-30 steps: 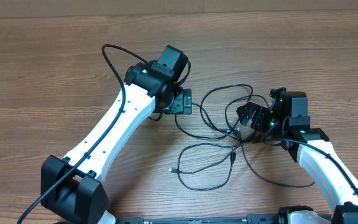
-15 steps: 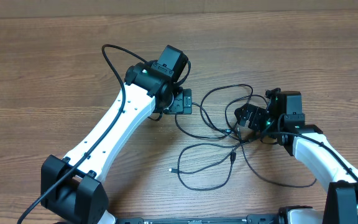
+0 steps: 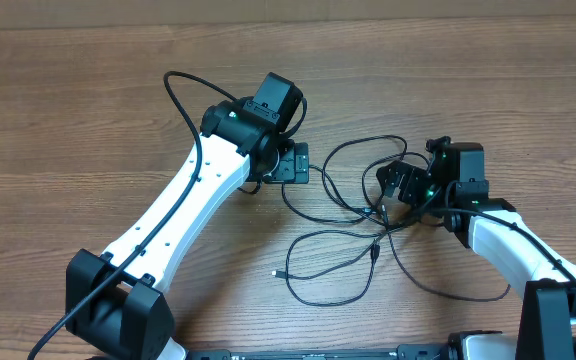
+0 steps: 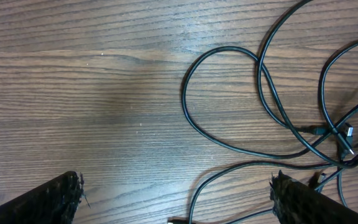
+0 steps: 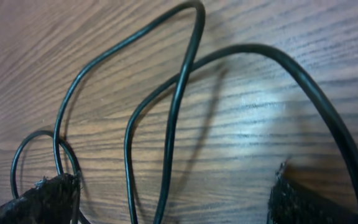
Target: Untangle cables
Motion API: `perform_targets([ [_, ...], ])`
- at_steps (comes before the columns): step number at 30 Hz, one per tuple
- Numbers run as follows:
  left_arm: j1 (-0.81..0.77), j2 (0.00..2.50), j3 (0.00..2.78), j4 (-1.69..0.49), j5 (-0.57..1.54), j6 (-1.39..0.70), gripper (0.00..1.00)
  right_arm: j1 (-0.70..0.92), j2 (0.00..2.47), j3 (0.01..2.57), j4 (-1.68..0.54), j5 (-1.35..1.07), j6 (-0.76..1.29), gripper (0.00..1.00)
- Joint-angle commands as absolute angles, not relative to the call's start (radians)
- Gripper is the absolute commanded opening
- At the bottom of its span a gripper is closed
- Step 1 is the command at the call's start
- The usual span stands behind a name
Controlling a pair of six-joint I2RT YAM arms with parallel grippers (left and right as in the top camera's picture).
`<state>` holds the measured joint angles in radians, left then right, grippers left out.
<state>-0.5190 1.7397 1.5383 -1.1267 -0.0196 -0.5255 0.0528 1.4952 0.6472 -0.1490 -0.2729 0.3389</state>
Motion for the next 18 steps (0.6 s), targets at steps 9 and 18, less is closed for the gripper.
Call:
perform_targets([
  [9, -0.516, 1.747, 1.551, -1.125, -0.030, -0.546, 1.00, 0.051, 1.501, 0.661, -0.125, -0.270, 0.305, 0.99],
  [18, -0.516, 1.747, 1.551, -1.125, -0.030, -0.546, 0.99, 0.051, 1.549, 0.661, -0.109, -0.271, 0.306, 0.91],
])
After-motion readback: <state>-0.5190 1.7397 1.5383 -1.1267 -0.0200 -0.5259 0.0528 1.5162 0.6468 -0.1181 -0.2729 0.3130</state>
